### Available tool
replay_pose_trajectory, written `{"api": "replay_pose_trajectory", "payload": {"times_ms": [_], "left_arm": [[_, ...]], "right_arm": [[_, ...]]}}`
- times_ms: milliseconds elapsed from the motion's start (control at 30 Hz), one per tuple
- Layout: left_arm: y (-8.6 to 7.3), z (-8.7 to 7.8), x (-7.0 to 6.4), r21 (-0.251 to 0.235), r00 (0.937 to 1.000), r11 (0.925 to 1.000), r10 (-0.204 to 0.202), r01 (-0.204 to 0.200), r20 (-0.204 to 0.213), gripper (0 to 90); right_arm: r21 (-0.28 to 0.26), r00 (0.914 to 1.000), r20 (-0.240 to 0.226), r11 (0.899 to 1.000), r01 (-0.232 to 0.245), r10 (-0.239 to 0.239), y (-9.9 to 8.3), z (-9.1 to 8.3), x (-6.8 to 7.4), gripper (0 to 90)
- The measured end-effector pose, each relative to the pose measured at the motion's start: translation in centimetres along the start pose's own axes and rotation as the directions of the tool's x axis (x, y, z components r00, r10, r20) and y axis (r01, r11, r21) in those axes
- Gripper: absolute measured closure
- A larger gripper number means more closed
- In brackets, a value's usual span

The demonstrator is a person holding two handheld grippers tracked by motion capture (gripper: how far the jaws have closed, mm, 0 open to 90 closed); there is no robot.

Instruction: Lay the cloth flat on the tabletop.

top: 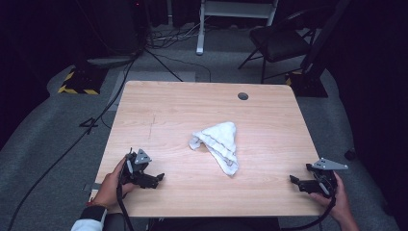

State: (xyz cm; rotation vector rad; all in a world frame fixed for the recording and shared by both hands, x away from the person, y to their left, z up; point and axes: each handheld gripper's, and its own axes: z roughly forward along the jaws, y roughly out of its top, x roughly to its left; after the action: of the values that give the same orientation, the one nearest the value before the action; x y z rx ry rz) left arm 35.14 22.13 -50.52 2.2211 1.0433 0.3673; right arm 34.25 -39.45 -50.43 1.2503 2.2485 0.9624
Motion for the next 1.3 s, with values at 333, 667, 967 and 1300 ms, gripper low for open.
{"api": "replay_pose_trajectory", "payload": {"times_ms": [333, 667, 967, 1300], "left_arm": [[0.4, 0.4, -0.4, -0.003, 1.0000, 1.0000, -0.004, 0.004, -0.003, 0.0], [0.8, 0.7, -0.7, 0.001, 0.9990, 0.9994, 0.035, -0.035, 0.029, 0.0], [3.4, 2.9, -1.7, -0.002, 0.9886, 0.9933, 0.115, -0.115, 0.097, 0.1], [7.5, 6.5, -1.9, -0.003, 0.9773, 0.9867, 0.162, -0.163, 0.137, 0.4]], "right_arm": [[0.008, 0.9991, -0.032, 1.000, 0.027, -0.027, 0.3, 0.3, 0.1, 9.3], [0.031, 0.9956, -0.072, 0.998, 0.063, -0.060, 2.0, 1.5, -0.1, 17.3], [0.027, 0.9636, -0.175, 0.977, 0.210, -0.202, 5.6, 4.4, 4.3, 25.5], [-0.055, 0.8860, -0.342, 0.948, 0.314, -0.313, 9.9, 7.4, 13.0, 28.4]]}}
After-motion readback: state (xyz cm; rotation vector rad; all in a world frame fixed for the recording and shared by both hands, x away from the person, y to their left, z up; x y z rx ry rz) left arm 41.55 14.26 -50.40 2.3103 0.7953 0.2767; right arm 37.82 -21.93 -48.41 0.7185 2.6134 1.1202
